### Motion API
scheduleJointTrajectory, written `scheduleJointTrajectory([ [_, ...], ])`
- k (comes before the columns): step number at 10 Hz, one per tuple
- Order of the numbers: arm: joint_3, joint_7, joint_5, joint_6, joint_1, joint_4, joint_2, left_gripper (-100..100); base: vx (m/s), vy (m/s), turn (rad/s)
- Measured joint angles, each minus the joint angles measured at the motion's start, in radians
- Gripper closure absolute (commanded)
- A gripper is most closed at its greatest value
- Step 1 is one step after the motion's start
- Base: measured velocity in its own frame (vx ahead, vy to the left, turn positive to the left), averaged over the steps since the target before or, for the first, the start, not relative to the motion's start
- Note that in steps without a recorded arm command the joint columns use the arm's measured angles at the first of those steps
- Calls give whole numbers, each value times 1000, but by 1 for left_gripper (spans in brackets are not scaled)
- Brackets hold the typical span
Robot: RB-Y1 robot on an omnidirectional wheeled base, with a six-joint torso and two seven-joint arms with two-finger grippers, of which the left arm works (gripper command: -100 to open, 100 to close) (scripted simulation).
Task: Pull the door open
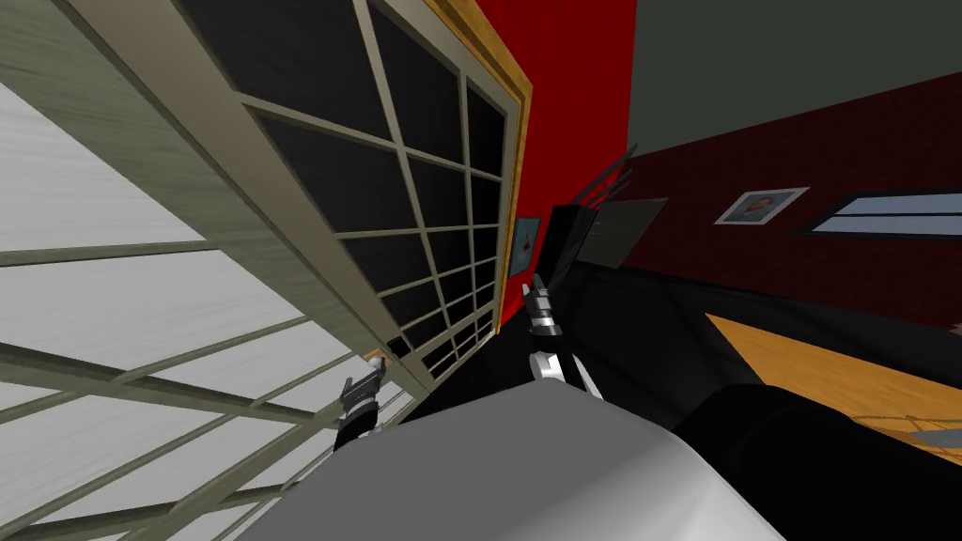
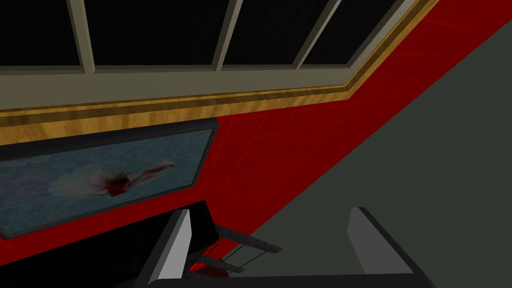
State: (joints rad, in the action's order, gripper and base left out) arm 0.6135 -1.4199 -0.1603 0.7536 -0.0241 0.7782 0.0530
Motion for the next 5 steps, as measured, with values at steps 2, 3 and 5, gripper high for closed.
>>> scheduleJointTrajectory([
  [2, -3, 0, -1, 2, 2, 0, -2, 100, -16, -11, -28],
  [3, -6, 0, -2, 2, 4, 0, -5, 100, -11, -4, 13],
  [5, -6, 0, -3, 0, 4, -1, -5, 100, 0, 0, 0],
])
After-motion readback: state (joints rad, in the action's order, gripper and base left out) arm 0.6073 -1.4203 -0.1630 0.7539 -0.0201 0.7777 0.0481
